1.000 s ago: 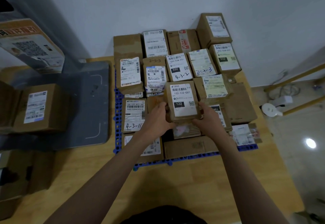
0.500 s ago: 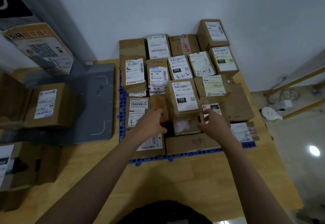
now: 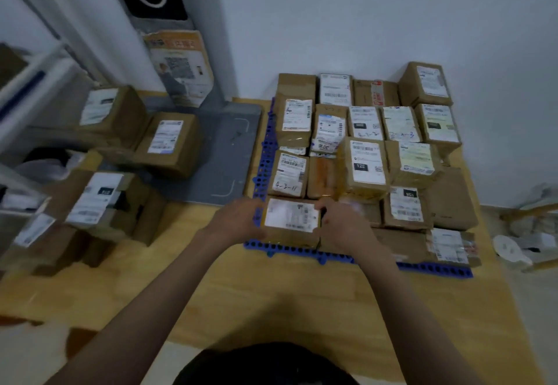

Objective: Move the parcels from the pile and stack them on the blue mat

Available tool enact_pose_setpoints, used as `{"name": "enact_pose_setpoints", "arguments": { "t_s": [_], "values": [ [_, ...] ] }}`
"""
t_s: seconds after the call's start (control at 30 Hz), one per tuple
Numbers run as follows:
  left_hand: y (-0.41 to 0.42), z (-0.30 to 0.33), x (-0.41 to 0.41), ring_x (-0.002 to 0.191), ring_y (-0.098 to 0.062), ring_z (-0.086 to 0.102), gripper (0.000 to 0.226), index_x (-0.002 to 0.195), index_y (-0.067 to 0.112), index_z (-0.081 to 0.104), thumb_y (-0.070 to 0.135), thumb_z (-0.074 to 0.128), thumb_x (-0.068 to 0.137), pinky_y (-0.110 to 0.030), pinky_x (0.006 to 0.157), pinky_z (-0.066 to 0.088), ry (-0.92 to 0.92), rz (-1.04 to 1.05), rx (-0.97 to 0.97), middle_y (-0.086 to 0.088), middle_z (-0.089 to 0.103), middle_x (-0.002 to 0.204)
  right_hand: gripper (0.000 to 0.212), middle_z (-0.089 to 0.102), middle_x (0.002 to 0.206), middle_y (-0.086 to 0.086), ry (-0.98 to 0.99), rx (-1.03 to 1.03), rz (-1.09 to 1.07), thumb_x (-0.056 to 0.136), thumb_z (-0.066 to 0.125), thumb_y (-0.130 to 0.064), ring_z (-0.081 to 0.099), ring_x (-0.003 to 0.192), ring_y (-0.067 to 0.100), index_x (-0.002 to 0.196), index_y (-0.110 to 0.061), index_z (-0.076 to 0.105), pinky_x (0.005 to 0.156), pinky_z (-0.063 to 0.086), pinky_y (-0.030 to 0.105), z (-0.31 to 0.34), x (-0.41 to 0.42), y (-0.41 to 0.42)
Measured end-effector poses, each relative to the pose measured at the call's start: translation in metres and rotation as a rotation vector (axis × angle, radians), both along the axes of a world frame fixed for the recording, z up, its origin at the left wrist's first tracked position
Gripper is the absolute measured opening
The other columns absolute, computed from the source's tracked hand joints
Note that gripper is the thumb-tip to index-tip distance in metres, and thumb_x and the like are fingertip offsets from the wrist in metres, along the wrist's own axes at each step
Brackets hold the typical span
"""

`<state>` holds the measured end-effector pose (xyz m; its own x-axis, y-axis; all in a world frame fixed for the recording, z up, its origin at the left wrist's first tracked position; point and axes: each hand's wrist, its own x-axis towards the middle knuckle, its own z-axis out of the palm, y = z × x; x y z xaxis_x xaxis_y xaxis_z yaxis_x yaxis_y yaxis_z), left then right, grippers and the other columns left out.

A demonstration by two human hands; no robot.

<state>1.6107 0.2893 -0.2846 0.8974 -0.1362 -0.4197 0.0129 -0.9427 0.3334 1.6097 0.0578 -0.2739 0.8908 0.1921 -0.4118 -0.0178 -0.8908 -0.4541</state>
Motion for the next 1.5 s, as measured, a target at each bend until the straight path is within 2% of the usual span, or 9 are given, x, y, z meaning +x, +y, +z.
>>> {"name": "enact_pose_setpoints", "arguments": {
  "t_s": [0.17, 0.27, 0.4, 0.67, 0.9, 1.0, 1.17, 1.27, 1.5],
  "values": [
    [0.053, -0.004, -0.044, 0.112, -0.015, 0.054, 0.067, 0.135, 0.031, 0.047, 0.044, 0.077, 0.077, -0.032, 0.084, 0.048, 0.019, 0.172, 0.016, 0.006, 0.053, 0.129, 0.048, 0.057, 0.109, -0.004, 0.032, 0.075, 0.152, 0.086, 0.063, -0.046, 0.059, 0.094, 0.017, 0.129, -0.033, 0.045, 0.071, 0.05, 0.033, 0.001, -0.01, 0.055],
    [0.086, -0.006, -0.065, 0.109, -0.014, 0.055, 0.068, 0.135, 0.03, 0.047, 0.045, 0.078, 0.076, -0.034, 0.086, 0.05, 0.029, 0.253, 0.008, 0.005, 0.054, 0.128, 0.046, 0.063, 0.104, -0.002, 0.052, 0.07, 0.21, 0.087, 0.063, -0.035, 0.061, 0.089, 0.016, 0.129, -0.031, 0.046, 0.063, 0.047, 0.03, 0.002, -0.009, 0.089],
    [0.126, -0.011, -0.085, 0.096, -0.011, 0.055, 0.067, 0.134, 0.031, 0.048, 0.046, 0.078, 0.075, -0.028, 0.078, 0.049, 0.044, 0.336, 0.002, 0.005, 0.055, 0.128, 0.042, 0.063, 0.102, 0.001, 0.061, 0.051, 0.254, 0.084, 0.067, -0.024, 0.064, 0.086, 0.019, 0.123, -0.025, 0.051, 0.072, 0.053, 0.037, 0.0, -0.013, 0.128],
    [0.213, -0.017, -0.092, 0.114, -0.019, 0.056, 0.067, 0.137, 0.026, 0.048, 0.046, 0.075, 0.08, -0.033, 0.087, 0.049, 0.073, 0.424, -0.031, 0.001, 0.053, 0.134, 0.054, 0.061, 0.115, 0.003, 0.13, 0.064, 0.282, 0.083, 0.067, -0.03, 0.063, 0.097, 0.018, 0.133, -0.028, 0.047, 0.087, 0.053, 0.04, -0.012, -0.015, 0.22],
    [0.303, -0.012, -0.063, 0.093, -0.026, 0.057, 0.047, 0.103, 0.018, 0.046, 0.025, 0.08, 0.073, -0.041, 0.077, 0.051, -0.038, 0.551, -0.085, -0.003, 0.049, 0.111, 0.05, 0.065, 0.107, 0.001, 0.171, 0.085, 0.294, 0.082, 0.066, -0.032, 0.058, 0.102, 0.019, 0.129, -0.025, 0.05, 0.085, 0.05, 0.035, -0.028, -0.006, 0.324],
    [0.332, -0.018, -0.048, 0.093, -0.025, 0.053, 0.058, 0.113, 0.015, 0.041, 0.021, 0.081, 0.07, -0.038, 0.07, 0.047, -0.106, 0.575, -0.065, -0.004, 0.043, 0.115, 0.055, 0.062, 0.117, 0.003, 0.205, 0.107, 0.275, 0.083, 0.066, -0.031, 0.055, 0.11, 0.019, 0.134, -0.021, 0.049, 0.089, 0.048, 0.034, -0.038, -0.002, 0.363],
    [0.366, -0.04, -0.035, 0.121, -0.037, 0.04, 0.089, 0.137, 0.006, 0.029, 0.021, 0.081, 0.066, -0.047, 0.095, 0.042, -0.154, 0.557, -0.03, -0.013, 0.032, 0.131, 0.056, 0.058, 0.127, 0.007, 0.216, 0.192, 0.213, 0.082, 0.069, -0.035, 0.054, 0.116, 0.023, 0.13, -0.013, 0.05, 0.095, 0.048, 0.038, -0.049, 0.005, 0.409],
    [0.375, -0.05, -0.031, 0.131, -0.036, 0.033, 0.113, 0.151, 0.015, 0.01, 0.02, 0.082, 0.064, -0.048, 0.101, 0.038, -0.065, 0.534, -0.083, -0.014, 0.028, 0.146, 0.059, 0.06, 0.125, 0.005, 0.225, 0.225, 0.166, 0.081, 0.071, -0.04, 0.057, 0.114, 0.024, 0.13, -0.015, 0.051, 0.093, 0.049, 0.039, -0.054, 0.006, 0.425],
    [0.37, -0.051, -0.019, 0.12, -0.032, 0.045, 0.095, 0.139, 0.015, 0.034, 0.028, 0.085, 0.06, -0.041, 0.093, 0.043, 0.003, 0.454, -0.11, -0.011, 0.043, 0.132, 0.042, 0.066, 0.114, 0.005, 0.181, 0.323, -0.002, 0.083, 0.067, -0.015, 0.062, 0.104, 0.024, 0.123, -0.012, 0.055, 0.084, 0.054, 0.036, -0.058, 0.002, 0.426]
  ]
}}
